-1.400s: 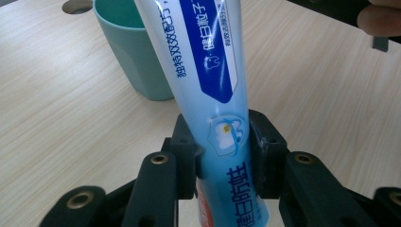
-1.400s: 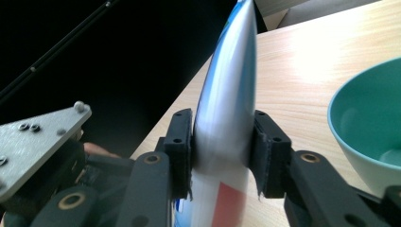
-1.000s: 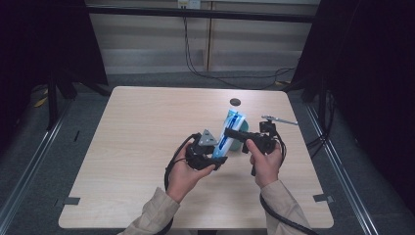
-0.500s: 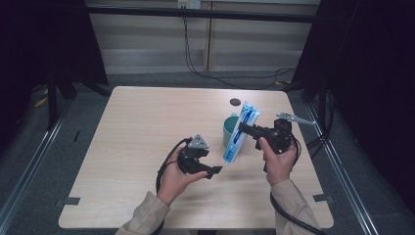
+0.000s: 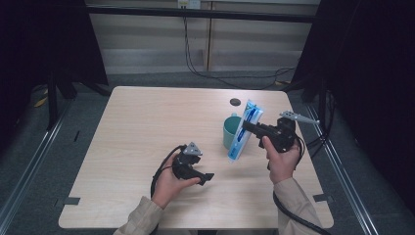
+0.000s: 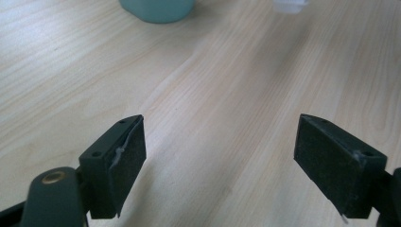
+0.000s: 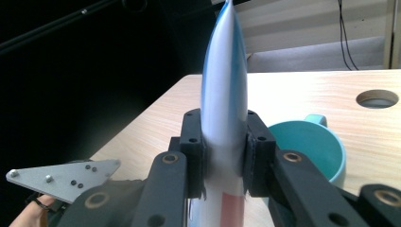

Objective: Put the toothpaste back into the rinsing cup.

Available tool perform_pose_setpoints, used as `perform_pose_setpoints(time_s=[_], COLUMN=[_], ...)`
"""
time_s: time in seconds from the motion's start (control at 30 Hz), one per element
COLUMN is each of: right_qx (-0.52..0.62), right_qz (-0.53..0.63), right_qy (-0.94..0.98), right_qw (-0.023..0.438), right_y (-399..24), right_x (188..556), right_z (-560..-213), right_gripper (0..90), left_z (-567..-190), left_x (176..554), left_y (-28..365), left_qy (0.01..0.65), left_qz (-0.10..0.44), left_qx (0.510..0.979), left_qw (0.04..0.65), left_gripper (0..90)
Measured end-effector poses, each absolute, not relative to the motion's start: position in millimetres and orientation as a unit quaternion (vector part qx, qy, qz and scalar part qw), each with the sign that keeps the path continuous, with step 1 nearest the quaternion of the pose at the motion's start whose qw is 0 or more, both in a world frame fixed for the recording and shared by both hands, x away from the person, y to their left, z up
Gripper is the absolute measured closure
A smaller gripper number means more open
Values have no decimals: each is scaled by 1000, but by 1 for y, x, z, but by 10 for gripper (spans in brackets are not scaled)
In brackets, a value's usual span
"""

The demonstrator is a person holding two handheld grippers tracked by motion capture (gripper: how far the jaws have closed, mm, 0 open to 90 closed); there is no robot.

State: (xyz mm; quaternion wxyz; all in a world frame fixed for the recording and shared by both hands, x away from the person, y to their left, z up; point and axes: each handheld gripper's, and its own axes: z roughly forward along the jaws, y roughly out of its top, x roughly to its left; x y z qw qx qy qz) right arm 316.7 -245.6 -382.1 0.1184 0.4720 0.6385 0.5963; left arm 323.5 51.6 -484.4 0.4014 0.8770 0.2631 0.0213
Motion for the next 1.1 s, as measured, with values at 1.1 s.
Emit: perform_pose_setpoints(time_s=[1.1], right_qx=[468], right_qz=[599], right_qy=[635], right_qw=[135], right_y=[-251], right_x=[328], right_z=[-368], right_gripper=[736], left_z=[-505], left_x=[318], left_y=[60], left_qy=[219], left_qz=[64], left_qx=[901], left_qw=[370], left_gripper=[160])
